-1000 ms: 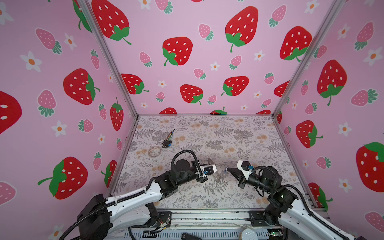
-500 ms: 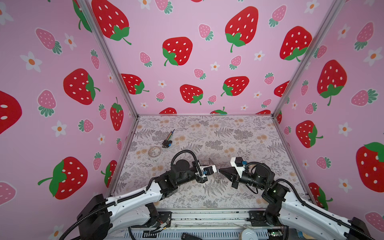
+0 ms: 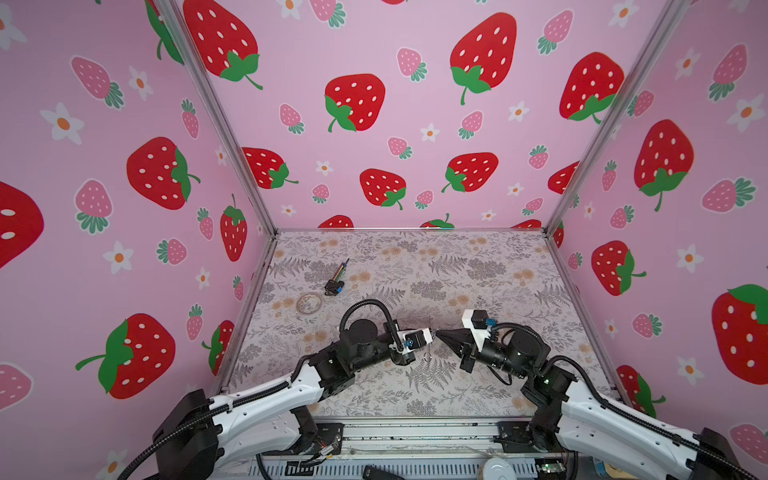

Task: Put the keys on the keyring
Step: 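Lift the key and carry it toward the split ring in the left gripper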

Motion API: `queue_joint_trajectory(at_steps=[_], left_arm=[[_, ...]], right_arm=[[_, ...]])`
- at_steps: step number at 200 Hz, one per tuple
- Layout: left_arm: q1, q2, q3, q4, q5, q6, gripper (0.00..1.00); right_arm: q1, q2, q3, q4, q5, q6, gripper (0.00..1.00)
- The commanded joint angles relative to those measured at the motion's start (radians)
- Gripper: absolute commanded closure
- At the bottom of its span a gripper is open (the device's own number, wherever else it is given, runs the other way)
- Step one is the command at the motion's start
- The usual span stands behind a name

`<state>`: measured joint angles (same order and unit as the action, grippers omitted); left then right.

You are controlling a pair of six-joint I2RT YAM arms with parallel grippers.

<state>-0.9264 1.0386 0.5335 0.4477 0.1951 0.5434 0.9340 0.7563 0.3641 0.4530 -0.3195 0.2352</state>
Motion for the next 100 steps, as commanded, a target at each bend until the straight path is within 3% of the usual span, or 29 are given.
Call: queue_joint_trajectory(at_steps=[1, 100], left_arm=[[0.003, -0.023, 0.005, 0.052, 0.02, -0.008, 1.0], [0.004, -0.018, 0.008, 0.049, 0.002, -0.018, 1.0]], right_arm=[[0.008, 0.005, 0.016, 0.033, 0.031, 0.004, 1.0], [0.017, 0.036, 0.027, -0.002, 0.043, 0.019, 1.0]])
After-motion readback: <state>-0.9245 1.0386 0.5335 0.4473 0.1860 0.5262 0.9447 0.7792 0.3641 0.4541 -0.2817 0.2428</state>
